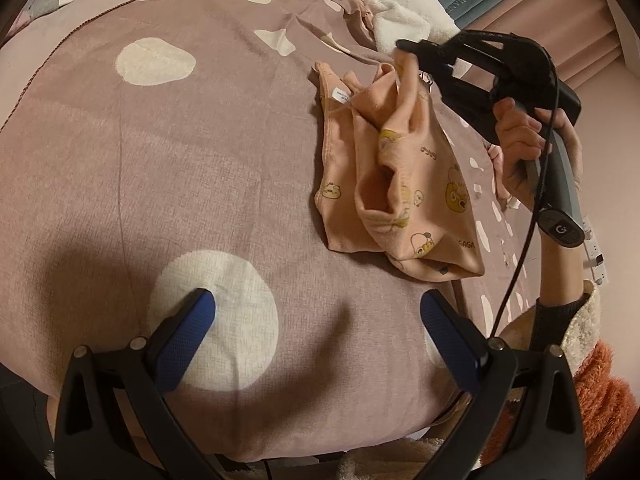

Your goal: Fold small clothes

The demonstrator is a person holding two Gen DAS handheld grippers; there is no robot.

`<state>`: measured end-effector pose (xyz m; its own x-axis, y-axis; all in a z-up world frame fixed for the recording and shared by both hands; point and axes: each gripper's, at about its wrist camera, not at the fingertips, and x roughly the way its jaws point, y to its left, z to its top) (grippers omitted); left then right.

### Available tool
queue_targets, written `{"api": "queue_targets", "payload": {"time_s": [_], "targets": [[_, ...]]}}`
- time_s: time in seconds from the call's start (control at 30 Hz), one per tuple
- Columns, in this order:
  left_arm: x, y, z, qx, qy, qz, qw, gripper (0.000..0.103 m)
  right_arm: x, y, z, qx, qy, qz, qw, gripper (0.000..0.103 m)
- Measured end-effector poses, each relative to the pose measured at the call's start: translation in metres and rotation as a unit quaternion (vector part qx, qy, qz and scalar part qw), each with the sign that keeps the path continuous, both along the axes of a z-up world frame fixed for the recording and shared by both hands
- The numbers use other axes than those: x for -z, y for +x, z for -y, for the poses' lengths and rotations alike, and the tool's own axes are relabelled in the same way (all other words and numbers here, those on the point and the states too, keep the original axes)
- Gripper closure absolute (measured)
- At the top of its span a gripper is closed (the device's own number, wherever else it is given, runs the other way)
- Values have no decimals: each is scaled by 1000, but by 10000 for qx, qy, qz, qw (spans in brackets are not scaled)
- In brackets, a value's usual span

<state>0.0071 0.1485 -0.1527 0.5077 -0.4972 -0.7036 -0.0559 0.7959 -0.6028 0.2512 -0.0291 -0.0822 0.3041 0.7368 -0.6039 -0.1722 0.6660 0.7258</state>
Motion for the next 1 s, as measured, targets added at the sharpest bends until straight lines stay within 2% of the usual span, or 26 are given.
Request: {"api": "queue_targets", "payload": {"time_s": [0.1,0.17,0.2,0.27,0.3,0.4,0.43,0.47,0.5,0.53,0.57,0.63,0.67,0.73,0.8,0.87,0.9,0.97,1.0], "targets": [[-1,0,1,-26,-4,-24,10000,1,11,2,-11,-176,-136,-143,9997,96],[-1,0,2,-24,25,-28,10000,1,24,2,-17,-203,-231,-453,9985,95],[-1,0,2,-22,31,-29,10000,1,30,1,-20,-333,-38,-686,9971,95],[-2,-1,2,-17,29,-33,10000,1,33,-2,-23,-600,505,-872,9931,95],[-2,-1,2,-16,29,-41,10000,1,29,-5,-25,-700,618,-820,9922,95],[-3,-1,1,-52,11,-87,9999,1,4,-15,-31,-893,105,-373,9952,84],[-3,-1,1,-65,5,-97,9999,1,-6,-20,-31,-905,-87,-184,9957,73],[-3,-2,1,-77,-2,-101,9999,1,-13,-23,-28,-885,-191,-64,9959,54],[-2,-2,1,-100,-15,-105,9999,1,-19,-26,-23,-804,-254,32,9964,45],[-2,-1,0,-121,-26,-105,9999,1,-22,-29,-15,-669,-309,101,9972,30],[-1,-2,0,-156,-37,-105,9998,1,-23,-31,-10,-556,-383,125,9976,25],[-1,-1,0,-216,-40,-114,9997,1,-11,-31,-5,-414,-829,-56,9957,25],[-1,-1,1,-232,-22,-119,9997,1,-4,-30,-5,-408,-860,-160,9953,25],[-2,-1,3,-230,35,-128,9996,1,24,-27,-12,-559,-571,-575,9951,24],[-3,-4,5,-213,67,-163,9996,1,39,-29,-25,-735,-359,-662,9944,24],[-4,-7,4,-182,19,-219,9996,1,38,-34,-35,-817,-170,-564,9949,22],[-5,-8,3,-174,-30,-252,9995,1,36,-35,-39,-990,78,-646,9930,22],[-5,-11,1,-188,-108,-325,9992,1,40,-38,-50,-1494,687,-1212,9789,22],[-5,-12,0,-211,-134,-378,9990,1,36,-39,-47,-1449,659,-1252,9793,22]]}}
